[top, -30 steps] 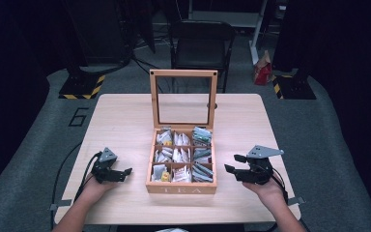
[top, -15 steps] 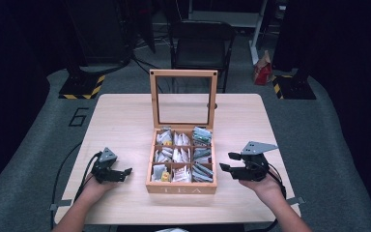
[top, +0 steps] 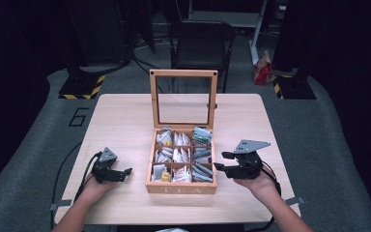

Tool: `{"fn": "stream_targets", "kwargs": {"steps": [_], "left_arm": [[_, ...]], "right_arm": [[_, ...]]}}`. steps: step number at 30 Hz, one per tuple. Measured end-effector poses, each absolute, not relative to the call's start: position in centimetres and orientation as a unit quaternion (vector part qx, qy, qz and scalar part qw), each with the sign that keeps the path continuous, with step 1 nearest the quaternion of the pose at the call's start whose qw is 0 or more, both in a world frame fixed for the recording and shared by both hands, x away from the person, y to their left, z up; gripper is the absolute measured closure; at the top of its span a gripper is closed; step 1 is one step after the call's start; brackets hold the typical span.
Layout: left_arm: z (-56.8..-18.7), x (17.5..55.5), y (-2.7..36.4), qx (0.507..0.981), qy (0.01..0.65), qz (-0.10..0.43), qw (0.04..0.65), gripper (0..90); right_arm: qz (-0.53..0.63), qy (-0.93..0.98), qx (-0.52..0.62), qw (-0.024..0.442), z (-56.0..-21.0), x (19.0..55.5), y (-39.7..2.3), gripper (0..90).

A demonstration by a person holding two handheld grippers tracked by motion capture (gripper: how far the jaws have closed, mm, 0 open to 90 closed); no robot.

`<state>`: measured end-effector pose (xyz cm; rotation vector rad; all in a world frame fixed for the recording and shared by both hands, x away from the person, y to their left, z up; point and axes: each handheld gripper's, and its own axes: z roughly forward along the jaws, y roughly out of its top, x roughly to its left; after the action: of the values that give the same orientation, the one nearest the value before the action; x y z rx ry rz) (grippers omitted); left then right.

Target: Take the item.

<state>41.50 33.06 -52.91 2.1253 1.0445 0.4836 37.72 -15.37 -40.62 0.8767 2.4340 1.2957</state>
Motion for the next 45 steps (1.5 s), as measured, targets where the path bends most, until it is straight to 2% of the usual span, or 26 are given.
{"fn": "stream_targets", "kwargs": {"steps": [20, 33, 45], "left_arm": [[-52.9, 41.5, 33.0, 0.821, 0.404, 0.189, 0.356, 11.8], [-53.0, 41.5, 33.0, 0.820, 0.405, 0.189, 0.356, 11.8], [-52.9, 41.5, 33.0, 0.821, 0.405, 0.189, 0.356, 11.7]], "right_arm": [[0.437, 0.846, 0.281, 0.119, -40.7, 38.9, -13.7, 53.8], [0.435, 0.856, 0.257, 0.107, -41.5, 39.2, -12.5, 63.6], [0.430, 0.860, 0.259, 0.098, -42.9, 39.3, -12.1, 68.9]]}}
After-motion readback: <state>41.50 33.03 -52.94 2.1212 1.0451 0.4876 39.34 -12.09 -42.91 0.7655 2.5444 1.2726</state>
